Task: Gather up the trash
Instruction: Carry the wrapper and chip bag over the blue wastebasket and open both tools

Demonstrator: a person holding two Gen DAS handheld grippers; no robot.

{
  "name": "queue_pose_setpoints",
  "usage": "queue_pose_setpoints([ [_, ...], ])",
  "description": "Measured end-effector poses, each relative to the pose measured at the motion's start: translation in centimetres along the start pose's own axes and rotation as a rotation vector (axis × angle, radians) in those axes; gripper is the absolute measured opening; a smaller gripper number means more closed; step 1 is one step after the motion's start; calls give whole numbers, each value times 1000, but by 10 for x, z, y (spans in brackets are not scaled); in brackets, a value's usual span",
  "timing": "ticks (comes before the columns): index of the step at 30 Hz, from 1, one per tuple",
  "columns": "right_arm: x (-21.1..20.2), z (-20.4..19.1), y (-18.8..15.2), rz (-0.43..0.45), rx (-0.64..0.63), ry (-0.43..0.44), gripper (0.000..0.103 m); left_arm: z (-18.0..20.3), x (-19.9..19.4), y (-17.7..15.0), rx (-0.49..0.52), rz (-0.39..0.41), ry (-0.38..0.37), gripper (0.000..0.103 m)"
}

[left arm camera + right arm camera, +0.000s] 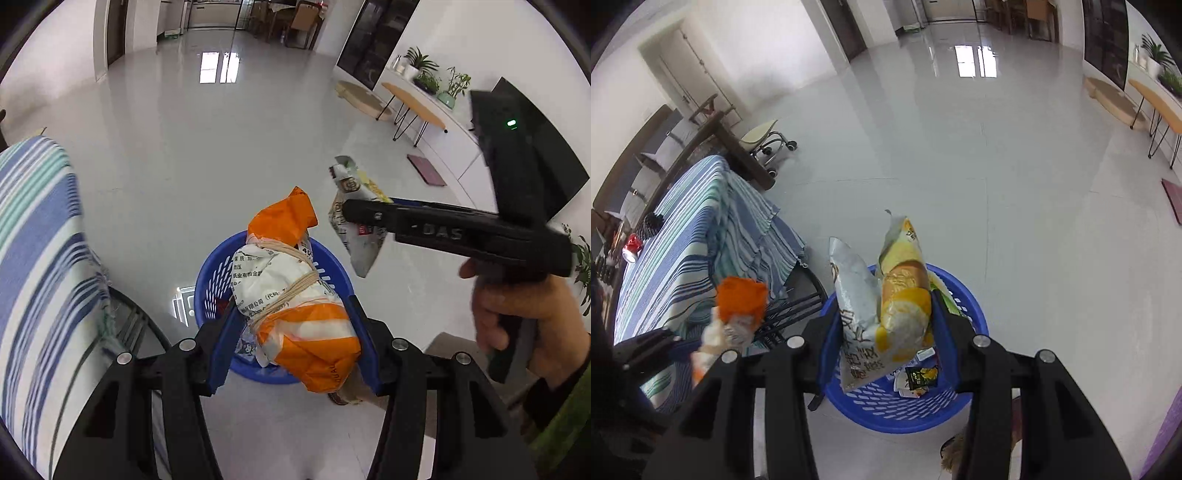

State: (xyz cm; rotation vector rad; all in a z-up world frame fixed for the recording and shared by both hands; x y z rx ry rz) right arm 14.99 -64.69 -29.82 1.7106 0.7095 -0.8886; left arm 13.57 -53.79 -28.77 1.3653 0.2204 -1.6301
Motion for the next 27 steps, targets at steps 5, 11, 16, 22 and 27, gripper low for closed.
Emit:
queue_pose_setpoints([
  [5,12,9,-3,-26,53,31,50,5,44,8,23,-17,3,62],
  [11,-7,26,5,50,107,-18,78,-12,49,16,-12,-12,67,86],
  [16,-25,30,11,122,112,-108,89,-14,-7,19,-15,58,64,91],
  [22,-38,-23,17,194,14,-146,92,-48,-93,-13,-5,143,110,96],
  [27,-42,-119,18,260,-233,-184,92,-127,-149,-63,-95,151,200,96],
])
Point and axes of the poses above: each gripper's, at about its wrist camera, not at the fingertips, and x roughly the way its jaws point, z to its right, y to its top, the point moved 10 cm from there along x, roughly the way its jaws point, and after that the axes turned 13 degrees about -x, right-handed, at the moved point
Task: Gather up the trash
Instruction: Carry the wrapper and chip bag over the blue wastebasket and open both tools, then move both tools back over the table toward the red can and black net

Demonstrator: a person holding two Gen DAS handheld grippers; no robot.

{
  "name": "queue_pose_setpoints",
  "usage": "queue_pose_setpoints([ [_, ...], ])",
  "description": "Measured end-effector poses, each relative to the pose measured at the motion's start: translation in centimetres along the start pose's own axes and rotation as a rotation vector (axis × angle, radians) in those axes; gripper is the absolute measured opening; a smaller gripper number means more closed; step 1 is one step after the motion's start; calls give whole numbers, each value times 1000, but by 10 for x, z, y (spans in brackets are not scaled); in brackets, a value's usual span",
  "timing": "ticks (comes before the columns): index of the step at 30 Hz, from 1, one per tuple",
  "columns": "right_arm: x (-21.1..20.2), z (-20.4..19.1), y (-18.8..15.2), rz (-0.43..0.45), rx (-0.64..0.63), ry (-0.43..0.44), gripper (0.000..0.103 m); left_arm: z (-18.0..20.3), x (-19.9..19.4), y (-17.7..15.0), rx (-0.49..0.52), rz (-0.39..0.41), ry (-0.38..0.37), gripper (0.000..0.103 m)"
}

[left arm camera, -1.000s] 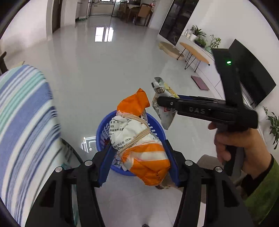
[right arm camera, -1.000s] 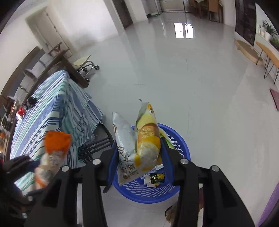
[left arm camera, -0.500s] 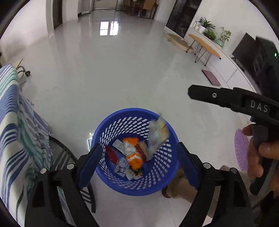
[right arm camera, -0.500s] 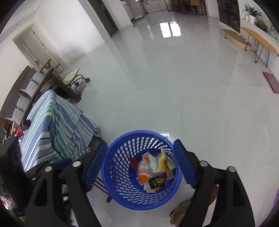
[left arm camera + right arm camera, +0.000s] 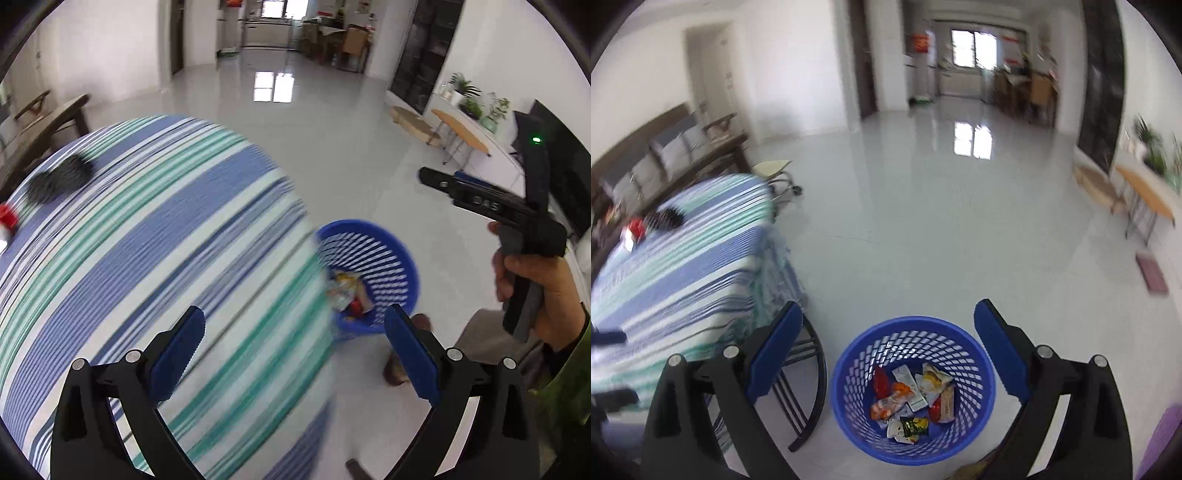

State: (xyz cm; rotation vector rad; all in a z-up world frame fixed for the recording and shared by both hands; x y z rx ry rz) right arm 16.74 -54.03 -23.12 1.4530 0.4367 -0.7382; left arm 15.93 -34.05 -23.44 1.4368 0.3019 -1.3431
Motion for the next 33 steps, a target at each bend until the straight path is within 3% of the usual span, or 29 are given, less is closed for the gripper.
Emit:
queue_pose_setpoints([
  [4,-4,-93,14,-7,-129,136,92,-83,-36,-19,-53,35,129,96],
  [11,-4,-254,55,-64,-323,416,93,-208,-83,-33,-172,50,242,96],
  [16,10,-325,54,-111,-447,480,93,-268,-95,-23,-220,70,257,96],
  [20,19,-342,48,-146,-459,503,93,-307,-93,2,-188,92,216,96],
  [30,51,-340,49,-228,-443,510,93,-393,-33,92,-28,95,236,96],
  [33,64,-332,57,-241,-430,513,93,-402,-13,110,13,76,180,97],
])
Point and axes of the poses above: each gripper's, at about its wrist camera, not at the fingertips, and x roughly the way its jaws point, z to its right, y to its top, the point moved 10 cm from there along x, roughly the way its jaws point, and after that the axes turned 13 degrees about -x, right-handed, at the moved point
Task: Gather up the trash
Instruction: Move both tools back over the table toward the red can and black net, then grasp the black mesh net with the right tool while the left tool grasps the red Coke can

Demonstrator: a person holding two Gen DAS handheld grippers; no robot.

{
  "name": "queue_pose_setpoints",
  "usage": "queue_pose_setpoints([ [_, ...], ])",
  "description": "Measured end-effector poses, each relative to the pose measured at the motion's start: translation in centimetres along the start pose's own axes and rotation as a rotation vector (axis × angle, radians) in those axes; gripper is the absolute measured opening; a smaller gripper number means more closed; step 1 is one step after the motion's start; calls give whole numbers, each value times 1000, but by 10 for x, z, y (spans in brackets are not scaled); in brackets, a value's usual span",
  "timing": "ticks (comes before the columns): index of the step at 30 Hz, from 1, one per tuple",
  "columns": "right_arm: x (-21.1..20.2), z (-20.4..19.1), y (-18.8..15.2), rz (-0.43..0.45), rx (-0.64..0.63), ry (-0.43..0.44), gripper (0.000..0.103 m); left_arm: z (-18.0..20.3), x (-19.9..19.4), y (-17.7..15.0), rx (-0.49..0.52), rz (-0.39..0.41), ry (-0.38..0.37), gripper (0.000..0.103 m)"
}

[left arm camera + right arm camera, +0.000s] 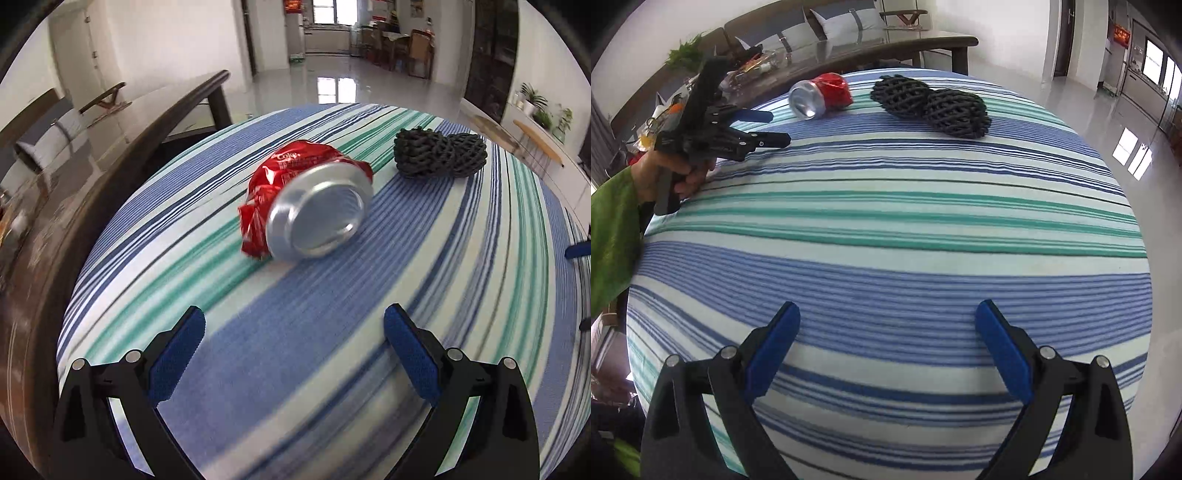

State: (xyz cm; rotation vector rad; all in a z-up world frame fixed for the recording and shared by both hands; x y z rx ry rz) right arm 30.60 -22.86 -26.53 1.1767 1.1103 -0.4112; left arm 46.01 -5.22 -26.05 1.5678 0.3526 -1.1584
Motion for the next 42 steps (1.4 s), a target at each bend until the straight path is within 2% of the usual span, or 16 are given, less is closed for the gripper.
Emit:
queue_pose_setpoints([
  [3,6,14,8,-1,-7,19,93,-3,14,15,16,-32,-80,97],
  [9,20,48,31,1,-51,18,94,1,34,39,103,-45,-143,98],
  [12,32,67,53,-16,-90,8,94,4,44,51,128,-46,-159,98],
  [16,50,81,99,-28,-245,-46,94,14,49,62,175,-25,-182,98],
  [19,66,83,125,-31,-303,-35,94,24,45,64,197,-4,-208,98],
  [21,73,82,134,-28,-293,-10,93,29,40,62,201,10,-224,90],
  [22,75,82,135,-27,-285,7,92,31,38,62,200,15,-231,80],
  [23,76,80,137,-25,-277,19,78,32,37,62,198,20,-237,71],
  [24,76,78,137,-24,-266,31,64,34,36,62,195,21,-241,63],
  [25,75,75,135,-26,-249,36,51,35,35,61,189,24,-240,63],
  [27,68,72,131,-14,-221,37,48,36,33,59,175,26,-239,63],
  [31,49,71,115,5,-110,30,47,43,23,47,100,22,-210,62],
  [36,15,71,64,-35,104,-5,47,57,-2,11,-46,-13,-124,63],
  [39,-4,65,29,-60,177,-51,48,69,-20,-20,-106,-32,-36,63],
  [42,-17,48,5,-70,178,-93,49,78,-39,-45,-140,-9,65,63],
])
Point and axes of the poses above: each gripper's, at about its wrist camera, not at the fingertips, and x roughly the way its jaws point, z to its right, y to its top, the point moved 10 cm from there along x, roughly the way its jaws point, and after that the axes turned 13 degrees about -x, right-handed, at the moved point
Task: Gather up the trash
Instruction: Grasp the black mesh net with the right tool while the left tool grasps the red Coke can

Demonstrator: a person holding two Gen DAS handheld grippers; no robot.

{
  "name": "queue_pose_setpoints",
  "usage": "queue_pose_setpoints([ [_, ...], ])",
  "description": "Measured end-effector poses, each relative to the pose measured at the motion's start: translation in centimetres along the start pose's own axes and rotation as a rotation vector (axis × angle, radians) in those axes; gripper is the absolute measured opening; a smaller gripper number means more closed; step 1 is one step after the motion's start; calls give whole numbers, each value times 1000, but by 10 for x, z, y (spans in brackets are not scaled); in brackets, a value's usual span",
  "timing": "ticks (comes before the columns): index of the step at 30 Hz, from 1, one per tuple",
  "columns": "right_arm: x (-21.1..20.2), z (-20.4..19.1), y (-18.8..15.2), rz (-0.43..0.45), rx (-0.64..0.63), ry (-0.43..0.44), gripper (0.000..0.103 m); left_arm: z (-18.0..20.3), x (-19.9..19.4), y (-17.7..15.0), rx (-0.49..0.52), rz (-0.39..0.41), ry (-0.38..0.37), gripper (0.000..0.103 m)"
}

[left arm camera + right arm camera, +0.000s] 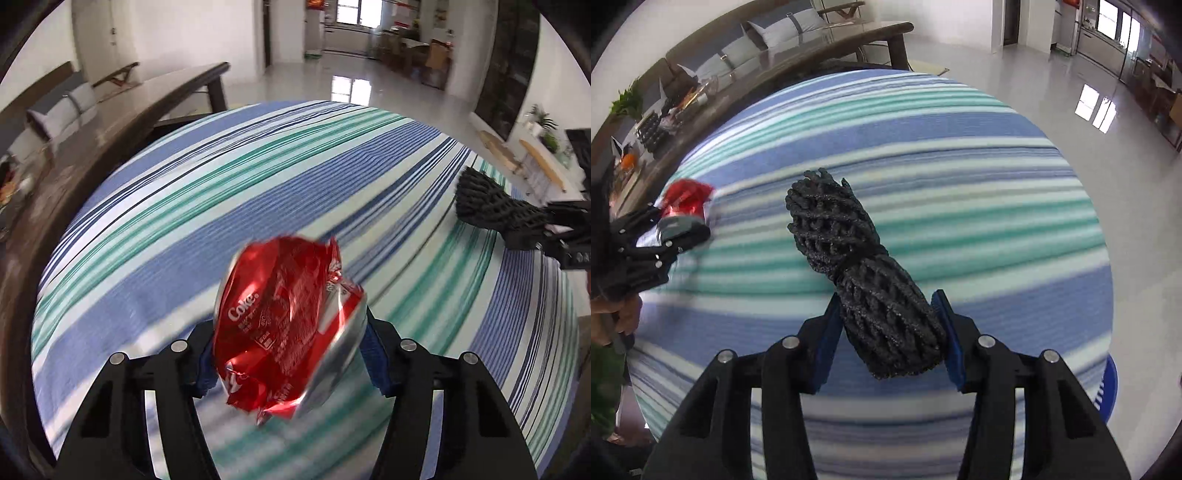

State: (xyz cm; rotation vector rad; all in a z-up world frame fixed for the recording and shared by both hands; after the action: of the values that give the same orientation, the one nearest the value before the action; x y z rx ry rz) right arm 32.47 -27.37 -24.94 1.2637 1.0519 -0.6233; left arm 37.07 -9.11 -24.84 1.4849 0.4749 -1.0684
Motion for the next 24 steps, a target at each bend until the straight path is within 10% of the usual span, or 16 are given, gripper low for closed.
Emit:
queue_pose_setpoints([
  [9,-18,-56,-47,26,-49,91,71,19,-39,-53,-2,-4,-32,88],
  [24,-22,-74,-71,64,-152,58,86,1,-48,-62,-247,8,-82,95],
])
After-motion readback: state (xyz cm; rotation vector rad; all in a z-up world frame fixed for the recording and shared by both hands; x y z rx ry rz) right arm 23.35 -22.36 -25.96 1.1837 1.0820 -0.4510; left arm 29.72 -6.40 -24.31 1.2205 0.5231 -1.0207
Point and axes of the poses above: each gripper's, at about its wrist camera, not at the fingertips, and x roughly the way its jaws point, z to its right, y to its top, the point moved 10 cm from there along x, roughly the way its jaws point, and after that the axes turned 13 degrees about -x, right-handed, at the moved point
